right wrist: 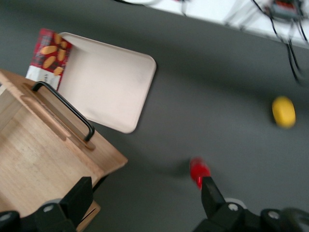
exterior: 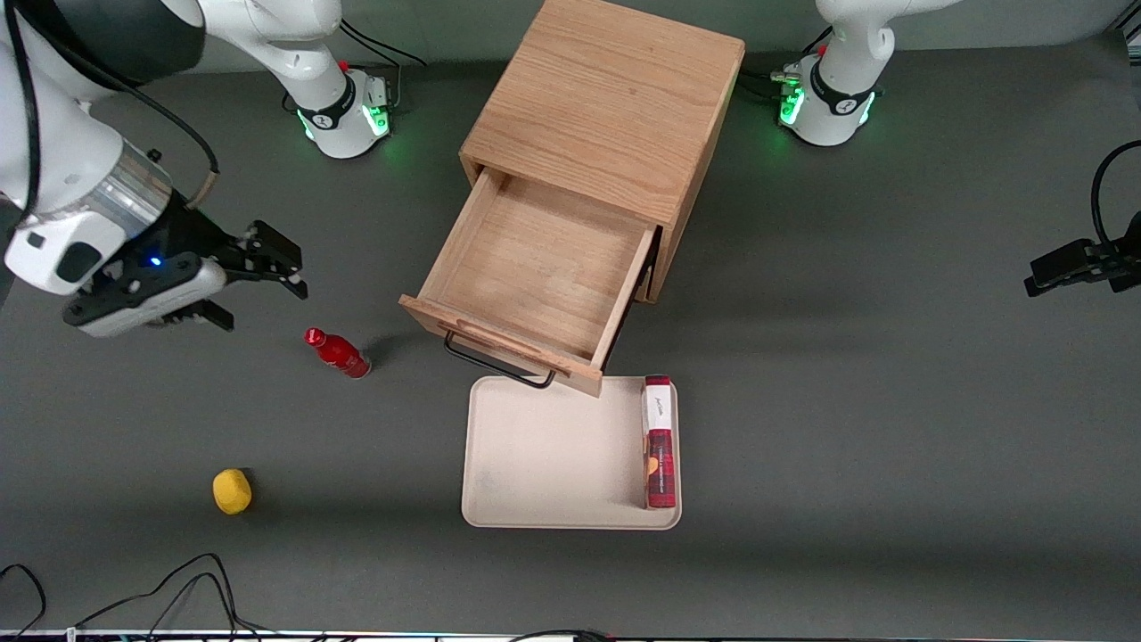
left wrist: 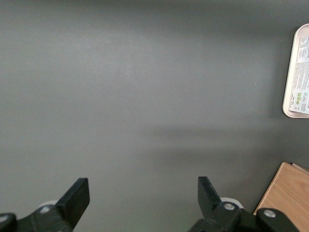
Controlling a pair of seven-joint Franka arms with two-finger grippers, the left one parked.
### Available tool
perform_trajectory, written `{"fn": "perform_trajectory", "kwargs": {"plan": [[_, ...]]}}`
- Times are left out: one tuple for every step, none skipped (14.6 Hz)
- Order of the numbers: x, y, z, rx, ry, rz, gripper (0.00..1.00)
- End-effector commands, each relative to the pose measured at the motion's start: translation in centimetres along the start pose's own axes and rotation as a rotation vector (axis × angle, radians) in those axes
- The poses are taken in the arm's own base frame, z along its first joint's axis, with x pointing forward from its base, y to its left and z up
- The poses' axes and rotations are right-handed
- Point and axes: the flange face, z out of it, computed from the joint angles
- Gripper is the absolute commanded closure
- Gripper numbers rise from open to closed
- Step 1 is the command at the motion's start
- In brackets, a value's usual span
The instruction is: Open upper drawer
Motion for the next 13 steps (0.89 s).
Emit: {"fn": "perform_trajectory", "kwargs": {"plan": [[-2.4,5.1,-0.4,-0.025,-0.079,0.176,0.0],[-2.9,6.9,-0.4,-0.048,-0.113,0.204,0.0],[-3.3,7.5,-0.2,-0.085,-0.137,0.206,0.0],[-3.5,7.9,-0.2,-0.126,-0.142,0.204,0.0],[-3.6,8.1,0.0,-0.142,-0.148,0.21,0.0],[-3.7,8.2,0.5,-0.143,-0.158,0.226,0.0],[-3.9,8.7,0.9,-0.145,-0.167,0.247,0.0],[-3.9,8.7,0.8,-0.145,-0.163,0.248,0.0],[-3.9,8.8,0.8,-0.147,-0.161,0.249,0.0],[-3.8,8.8,0.9,-0.146,-0.158,0.248,0.0],[-3.7,8.8,0.9,-0.146,-0.156,0.247,0.0],[-3.6,8.9,0.9,-0.147,-0.153,0.247,0.0],[-3.6,8.9,1.0,-0.147,-0.155,0.247,0.0]]}}
